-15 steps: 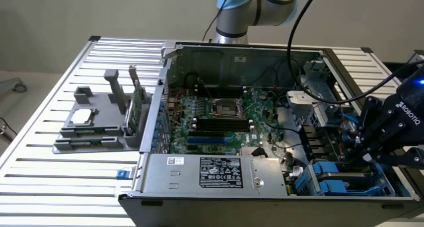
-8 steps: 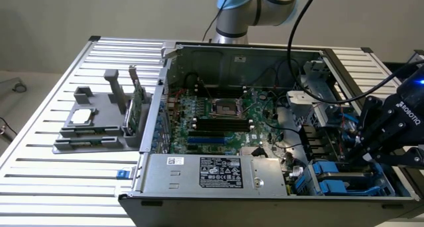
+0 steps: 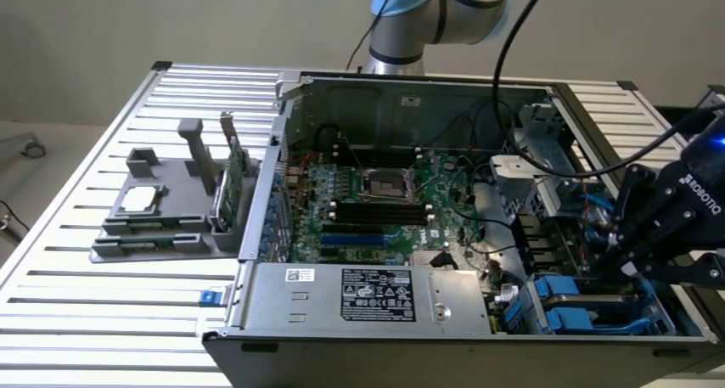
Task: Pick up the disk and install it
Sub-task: 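Insert the first disk wire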
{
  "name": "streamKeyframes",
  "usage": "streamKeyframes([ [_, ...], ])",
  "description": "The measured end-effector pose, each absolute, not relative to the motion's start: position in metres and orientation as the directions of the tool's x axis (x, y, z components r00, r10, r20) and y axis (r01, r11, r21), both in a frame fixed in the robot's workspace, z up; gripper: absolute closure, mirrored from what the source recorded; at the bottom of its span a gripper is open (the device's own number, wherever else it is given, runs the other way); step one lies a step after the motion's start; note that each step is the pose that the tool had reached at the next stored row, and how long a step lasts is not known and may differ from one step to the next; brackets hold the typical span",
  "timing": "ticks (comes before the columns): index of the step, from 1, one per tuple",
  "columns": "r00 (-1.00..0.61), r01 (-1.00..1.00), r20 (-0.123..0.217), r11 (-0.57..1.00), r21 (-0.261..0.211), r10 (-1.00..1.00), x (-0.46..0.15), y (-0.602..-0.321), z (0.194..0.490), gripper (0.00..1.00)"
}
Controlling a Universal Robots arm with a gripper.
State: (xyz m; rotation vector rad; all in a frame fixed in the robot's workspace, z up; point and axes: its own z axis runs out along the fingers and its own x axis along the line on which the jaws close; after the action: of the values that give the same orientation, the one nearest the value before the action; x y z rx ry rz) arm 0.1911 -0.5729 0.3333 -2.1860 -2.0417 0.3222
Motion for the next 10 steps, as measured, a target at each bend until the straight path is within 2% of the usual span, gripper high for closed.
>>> streamKeyframes([
  [10, 0.06, 0.968, -0.053, -0.071, -0.242, 0.997, 0.1924, -0.5774, 0.3314, 0.84],
])
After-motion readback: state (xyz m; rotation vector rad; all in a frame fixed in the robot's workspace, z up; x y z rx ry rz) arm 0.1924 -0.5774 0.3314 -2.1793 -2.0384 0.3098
